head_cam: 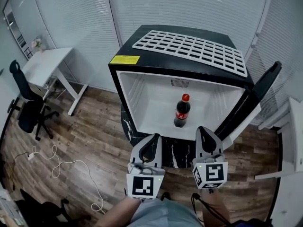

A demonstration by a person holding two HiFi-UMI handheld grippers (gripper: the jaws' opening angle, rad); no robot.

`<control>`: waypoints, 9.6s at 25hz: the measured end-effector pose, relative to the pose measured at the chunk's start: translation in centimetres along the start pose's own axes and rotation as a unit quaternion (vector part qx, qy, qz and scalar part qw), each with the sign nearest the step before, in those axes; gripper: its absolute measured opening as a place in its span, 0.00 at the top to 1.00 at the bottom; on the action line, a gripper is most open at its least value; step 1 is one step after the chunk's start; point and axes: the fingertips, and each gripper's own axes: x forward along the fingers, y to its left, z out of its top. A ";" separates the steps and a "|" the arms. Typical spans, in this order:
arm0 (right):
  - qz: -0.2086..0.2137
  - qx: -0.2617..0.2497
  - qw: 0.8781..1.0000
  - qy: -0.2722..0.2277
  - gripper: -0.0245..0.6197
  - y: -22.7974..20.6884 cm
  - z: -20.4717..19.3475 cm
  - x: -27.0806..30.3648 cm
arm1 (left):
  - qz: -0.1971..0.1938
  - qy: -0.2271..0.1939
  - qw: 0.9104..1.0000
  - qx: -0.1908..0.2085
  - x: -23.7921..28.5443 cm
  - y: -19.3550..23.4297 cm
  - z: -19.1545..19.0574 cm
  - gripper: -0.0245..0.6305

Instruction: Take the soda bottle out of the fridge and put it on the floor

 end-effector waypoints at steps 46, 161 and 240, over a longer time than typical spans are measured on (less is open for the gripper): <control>0.044 -0.007 0.997 0.066 0.61 -1.3 -2.2 21.0 | -0.054 0.042 0.997 -0.017 16.5 7.8 -4.2 0.94; 0.009 -0.042 0.998 0.039 0.81 4.9 0.8 -18.5 | -0.110 -0.017 0.994 -0.002 -13.1 -13.5 2.5 0.94; -0.441 0.120 0.879 0.133 0.82 -2.1 -30.8 -62.7 | -0.518 0.085 0.851 0.027 -29.4 -53.1 -19.7 0.94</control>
